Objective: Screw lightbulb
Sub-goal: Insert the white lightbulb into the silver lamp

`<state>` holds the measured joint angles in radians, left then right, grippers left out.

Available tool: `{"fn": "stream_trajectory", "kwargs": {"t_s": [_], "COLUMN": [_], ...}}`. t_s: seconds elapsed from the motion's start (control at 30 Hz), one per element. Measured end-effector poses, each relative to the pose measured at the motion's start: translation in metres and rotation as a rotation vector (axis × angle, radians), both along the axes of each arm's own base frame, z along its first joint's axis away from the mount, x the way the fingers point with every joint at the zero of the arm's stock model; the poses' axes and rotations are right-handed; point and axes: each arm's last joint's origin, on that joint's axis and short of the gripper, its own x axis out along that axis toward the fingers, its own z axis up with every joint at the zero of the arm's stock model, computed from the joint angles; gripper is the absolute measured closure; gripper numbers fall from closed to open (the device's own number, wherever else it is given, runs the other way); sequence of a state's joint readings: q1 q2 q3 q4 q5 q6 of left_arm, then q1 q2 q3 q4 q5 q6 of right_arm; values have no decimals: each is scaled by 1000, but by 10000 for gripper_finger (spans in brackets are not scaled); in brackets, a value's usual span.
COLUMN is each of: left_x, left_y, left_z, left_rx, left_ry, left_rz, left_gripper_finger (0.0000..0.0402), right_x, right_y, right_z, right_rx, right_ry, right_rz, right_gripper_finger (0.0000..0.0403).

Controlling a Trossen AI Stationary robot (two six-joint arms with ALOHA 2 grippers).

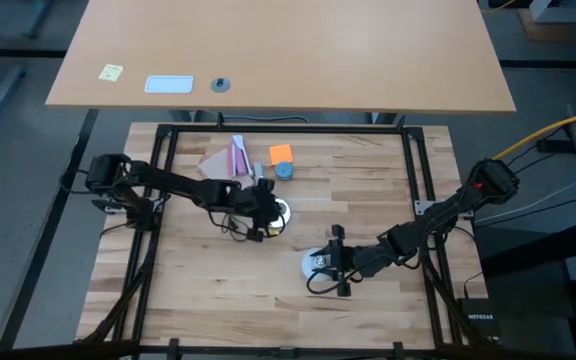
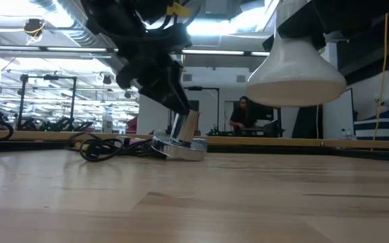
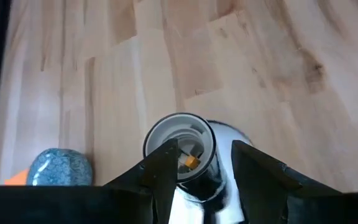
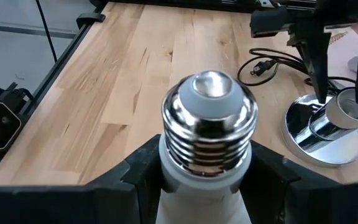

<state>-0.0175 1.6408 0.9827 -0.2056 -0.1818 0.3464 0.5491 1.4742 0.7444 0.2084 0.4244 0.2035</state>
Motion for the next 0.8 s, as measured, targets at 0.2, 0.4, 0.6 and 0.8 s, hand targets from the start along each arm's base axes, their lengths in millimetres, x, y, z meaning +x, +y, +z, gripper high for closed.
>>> {"fn": "stream_trajectory", "kwargs": {"t_s": [0.2,0.4,0.6,0.8], "left_x": [-2,1,1,-2], "left_y": [-1,-1,-9,-15], "left_z": [-11,-11,-10,-11], "left_rx": [0,-15,-39,-3], "left_ry": [84,51,71,97], "left_rz": [9,25,-32,-43], "left_gripper_finger": [259,285,334,323], "right_x": [0,0,0,0], "right_y": [0,0,1,1], "right_z": [0,1,1,1], "right_rx": [2,4,9,13], "right_ry": [-3,-7,-7,-3], "right_rz": [0,0,7,18], "right_gripper_finger": [226,226,226,226]}}
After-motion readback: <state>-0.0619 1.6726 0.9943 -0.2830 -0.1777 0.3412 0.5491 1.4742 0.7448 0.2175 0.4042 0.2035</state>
